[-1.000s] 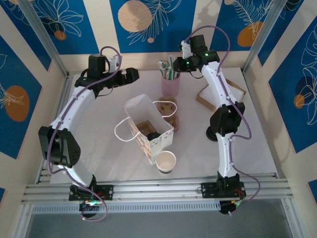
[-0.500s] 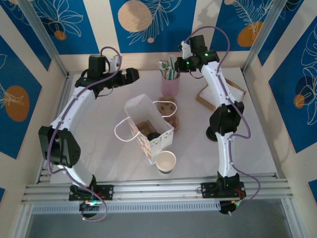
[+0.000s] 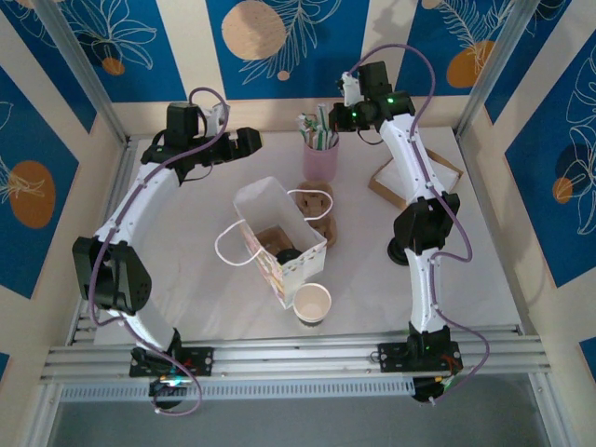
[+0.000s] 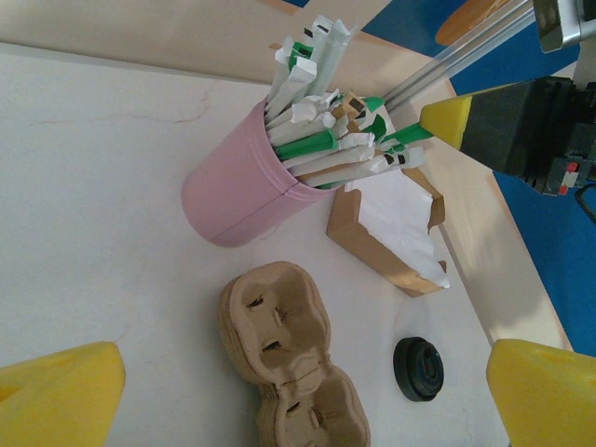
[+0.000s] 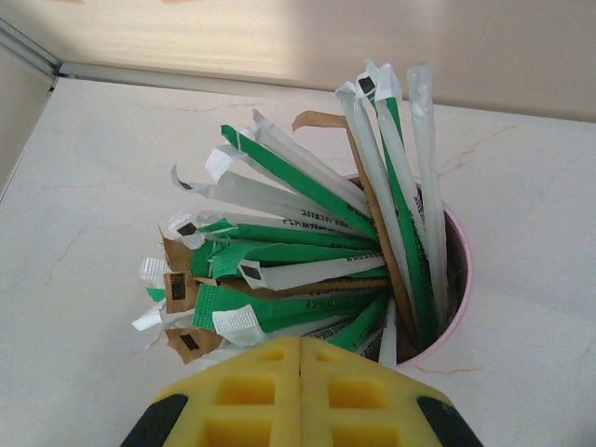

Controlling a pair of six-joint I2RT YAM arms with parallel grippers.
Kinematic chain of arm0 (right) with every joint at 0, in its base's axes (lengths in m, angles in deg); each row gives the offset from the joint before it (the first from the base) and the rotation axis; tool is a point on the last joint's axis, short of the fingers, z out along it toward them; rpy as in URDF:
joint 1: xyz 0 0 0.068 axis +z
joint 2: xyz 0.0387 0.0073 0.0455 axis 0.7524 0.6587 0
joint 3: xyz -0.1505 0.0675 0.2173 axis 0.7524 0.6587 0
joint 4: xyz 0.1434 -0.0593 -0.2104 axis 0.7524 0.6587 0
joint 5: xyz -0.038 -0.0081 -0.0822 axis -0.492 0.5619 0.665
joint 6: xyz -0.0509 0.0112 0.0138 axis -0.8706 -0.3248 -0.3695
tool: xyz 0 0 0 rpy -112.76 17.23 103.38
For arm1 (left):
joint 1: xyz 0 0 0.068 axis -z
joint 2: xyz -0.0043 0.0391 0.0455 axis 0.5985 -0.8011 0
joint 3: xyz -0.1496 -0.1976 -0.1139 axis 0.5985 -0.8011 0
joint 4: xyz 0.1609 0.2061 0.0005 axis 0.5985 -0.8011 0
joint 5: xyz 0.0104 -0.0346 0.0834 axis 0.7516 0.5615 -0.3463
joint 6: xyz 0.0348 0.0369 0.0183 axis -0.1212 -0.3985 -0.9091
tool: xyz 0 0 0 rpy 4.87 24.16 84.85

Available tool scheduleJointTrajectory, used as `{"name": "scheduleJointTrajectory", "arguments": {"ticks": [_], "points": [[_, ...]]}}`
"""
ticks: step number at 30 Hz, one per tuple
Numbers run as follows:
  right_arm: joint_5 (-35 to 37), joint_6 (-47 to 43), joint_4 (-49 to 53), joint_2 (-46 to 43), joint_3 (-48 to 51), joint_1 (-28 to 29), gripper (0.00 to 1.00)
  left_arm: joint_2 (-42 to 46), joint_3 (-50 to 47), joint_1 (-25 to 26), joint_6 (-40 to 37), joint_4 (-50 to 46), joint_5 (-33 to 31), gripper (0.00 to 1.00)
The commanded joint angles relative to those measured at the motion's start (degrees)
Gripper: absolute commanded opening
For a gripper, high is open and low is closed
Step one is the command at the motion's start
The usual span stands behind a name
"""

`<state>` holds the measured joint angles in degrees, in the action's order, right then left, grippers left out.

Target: Pack the takeout coffee

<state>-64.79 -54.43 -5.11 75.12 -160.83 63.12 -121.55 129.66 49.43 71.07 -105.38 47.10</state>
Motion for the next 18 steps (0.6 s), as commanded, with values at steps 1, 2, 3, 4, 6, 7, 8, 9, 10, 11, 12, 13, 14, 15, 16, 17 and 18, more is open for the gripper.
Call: {"name": "scheduleJointTrajectory", "arguments": {"ticks": [1, 2, 3, 4, 6, 7, 8, 9, 10, 11, 12, 13, 14, 15, 16, 17, 18], "points": [[0.32, -0.42, 0.95, -1.58, -1.73, -0.18, 0.00, 0.83, -0.20, 0.52, -0.02, 0.99, 1.31, 1.00], [0.47, -0.44, 0.99, -1.77, -1.73, -0.18, 0.00, 0.84, -0.19, 0.52, 0.11, 1.01, 1.37, 1.00], [0.82, -0.46, 0.95, -2.16, -1.73, -0.15, 0.00, 0.85, -0.11, 0.52, 0.12, 1.01, 1.40, 1.00], [1.25, -0.38, 0.95, -2.60, -1.75, -0.14, 0.00, 1.00, -0.17, 0.52, 0.12, 0.99, 1.33, 1.00], [1.80, -0.38, 0.78, -3.65, -1.71, -0.01, 0.00, 1.55, -0.19, 0.52, 0.09, 1.06, 1.21, 1.00], [2.13, -0.31, 0.70, -4.34, -1.65, -0.01, 0.00, 1.93, -0.19, 0.57, 0.09, 1.02, 1.25, 1.00], [2.66, -0.33, 0.61, -5.02, -1.56, 0.03, 0.00, 2.38, -0.20, 0.52, 0.13, 1.00, 1.05, 1.00], [3.14, -0.37, 0.40, -5.91, -1.38, 0.10, 0.00, 2.96, -0.28, 0.56, 0.12, 1.00, 0.88, 1.00], [3.62, -0.42, 0.25, -6.78, -1.11, 0.20, 0.00, 3.58, -0.30, 0.52, 0.13, 1.00, 0.66, 1.00], [3.88, -0.37, 0.03, -7.60, -0.85, 0.28, 0.00, 4.19, -0.43, 0.51, 0.11, 1.04, 0.54, 1.00], [4.22, -0.29, -0.23, -8.54, -0.48, 0.42, 0.00, 4.84, -0.50, 0.52, 0.12, 0.99, 0.34, 1.00], [4.48, -0.29, -0.43, -9.77, -0.01, 0.49, 0.00, 5.57, -0.62, 0.52, 0.13, 1.00, 0.12, 1.00], [4.68, -0.22, -0.61, -10.69, 0.33, 0.62, 0.00, 6.27, -0.84, 0.54, 0.15, 1.00, 0.01, 1.00], [5.01, -0.20, -0.57, -11.74, 0.61, 0.72, 0.00, 7.16, -1.05, 0.62, 0.22, 1.13, -0.25, 1.00], [5.27, -0.29, -0.57, -12.90, 0.88, 0.88, 0.00, 8.16, -1.40, 0.59, 0.29, 1.23, -0.46, 1.00], [5.57, -0.29, -0.55, -14.03, 1.12, 1.17, 0.00, 9.09, -1.87, 0.61, 0.35, 1.45, -0.67, 1.00], [5.78, -0.29, -0.55, -15.06, 1.41, 1.32, 0.00, 10.18, -2.26, 0.61, 0.52, 1.69, -0.89, 1.00]]}}
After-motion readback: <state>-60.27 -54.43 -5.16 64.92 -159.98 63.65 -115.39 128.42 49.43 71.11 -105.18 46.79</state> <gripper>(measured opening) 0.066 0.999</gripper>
